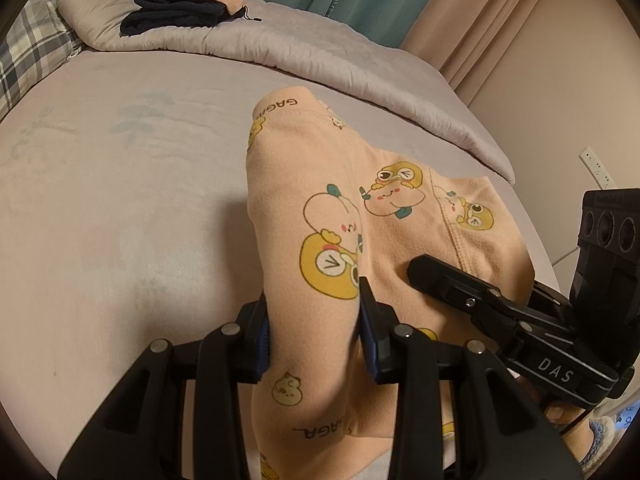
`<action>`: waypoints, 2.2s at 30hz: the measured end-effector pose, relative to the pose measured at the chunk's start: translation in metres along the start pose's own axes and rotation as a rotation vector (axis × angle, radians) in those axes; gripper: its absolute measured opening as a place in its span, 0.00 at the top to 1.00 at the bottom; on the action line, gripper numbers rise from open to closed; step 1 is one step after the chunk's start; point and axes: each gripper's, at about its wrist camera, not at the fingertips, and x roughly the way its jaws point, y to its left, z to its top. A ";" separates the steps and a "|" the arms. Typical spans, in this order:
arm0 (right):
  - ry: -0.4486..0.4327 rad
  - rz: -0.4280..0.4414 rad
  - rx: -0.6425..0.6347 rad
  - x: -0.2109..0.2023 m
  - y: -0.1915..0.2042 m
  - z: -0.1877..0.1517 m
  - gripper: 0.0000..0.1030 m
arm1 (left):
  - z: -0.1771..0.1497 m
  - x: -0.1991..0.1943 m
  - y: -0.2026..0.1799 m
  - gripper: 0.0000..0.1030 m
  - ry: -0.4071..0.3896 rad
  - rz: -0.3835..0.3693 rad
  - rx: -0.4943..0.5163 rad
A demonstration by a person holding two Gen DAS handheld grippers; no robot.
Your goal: Fold small clothes
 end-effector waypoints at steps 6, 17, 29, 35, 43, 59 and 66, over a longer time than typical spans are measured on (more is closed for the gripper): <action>0.001 -0.006 -0.006 0.004 -0.001 0.001 0.73 | 0.001 0.001 0.001 0.65 0.001 -0.001 -0.003; 0.003 -0.007 -0.007 0.009 -0.002 0.002 0.73 | 0.001 0.004 0.004 0.65 0.005 0.005 -0.006; 0.004 -0.005 -0.009 0.010 -0.004 0.003 0.73 | 0.002 0.009 0.005 0.65 0.007 0.014 0.007; 0.007 -0.006 -0.009 0.014 -0.005 0.005 0.73 | 0.005 0.013 0.007 0.65 0.009 0.024 0.015; 0.014 -0.015 -0.015 0.022 -0.003 0.006 0.73 | 0.009 0.020 0.012 0.65 0.012 0.030 0.013; 0.028 -0.021 -0.019 0.030 0.002 0.007 0.73 | 0.014 0.029 0.021 0.65 0.017 0.034 0.009; 0.028 -0.022 -0.019 0.032 0.003 0.007 0.73 | 0.017 0.034 0.024 0.65 0.015 0.039 0.007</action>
